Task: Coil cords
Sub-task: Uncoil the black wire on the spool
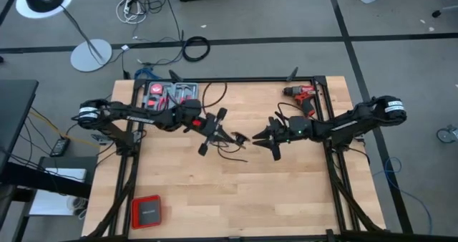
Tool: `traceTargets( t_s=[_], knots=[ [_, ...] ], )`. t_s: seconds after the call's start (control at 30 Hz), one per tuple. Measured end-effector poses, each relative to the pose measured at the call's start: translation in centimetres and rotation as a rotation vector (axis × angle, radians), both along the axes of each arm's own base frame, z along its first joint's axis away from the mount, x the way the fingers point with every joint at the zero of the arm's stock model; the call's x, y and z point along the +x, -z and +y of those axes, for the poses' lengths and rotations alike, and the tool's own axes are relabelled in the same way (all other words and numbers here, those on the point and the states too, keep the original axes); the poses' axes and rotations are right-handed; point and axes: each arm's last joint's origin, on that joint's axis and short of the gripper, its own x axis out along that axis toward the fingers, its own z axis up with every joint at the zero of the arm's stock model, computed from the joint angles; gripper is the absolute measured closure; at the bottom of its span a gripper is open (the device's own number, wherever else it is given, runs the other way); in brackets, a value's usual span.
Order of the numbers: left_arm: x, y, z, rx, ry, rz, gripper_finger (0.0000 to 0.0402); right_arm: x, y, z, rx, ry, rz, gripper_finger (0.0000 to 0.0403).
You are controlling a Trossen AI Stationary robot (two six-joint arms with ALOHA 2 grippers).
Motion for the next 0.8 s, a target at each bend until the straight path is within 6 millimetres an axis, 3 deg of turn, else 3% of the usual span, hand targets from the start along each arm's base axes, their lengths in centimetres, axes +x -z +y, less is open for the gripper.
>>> traceTargets(
  t_s=[0.17, 0.4, 0.63, 0.8],
  knots=[
    [0.5, 0.6, 1.4, -0.05, 0.027, -0.027, 0.0401, 1.5, 1.1, -1.1, 0.011, -0.075, -0.001, 0.0292],
    [0.6, 0.0, 3.4, -0.064, 0.025, -0.173, 0.0401, 1.8, 2.7, -3.9, 0.043, -0.111, -0.021, 0.0296],
    [0.4, -0.1, 4.5, -0.066, 0.023, -0.22, 0.0401, 2.2, 2.3, -6.4, 0.138, -0.127, -0.088, 0.0297],
    [0.4, -0.1, 5.0, -0.079, -0.029, -0.222, 0.0401, 3.1, 1.6, -5.8, 0.098, -0.162, -0.131, 0.0297]
  ],
)
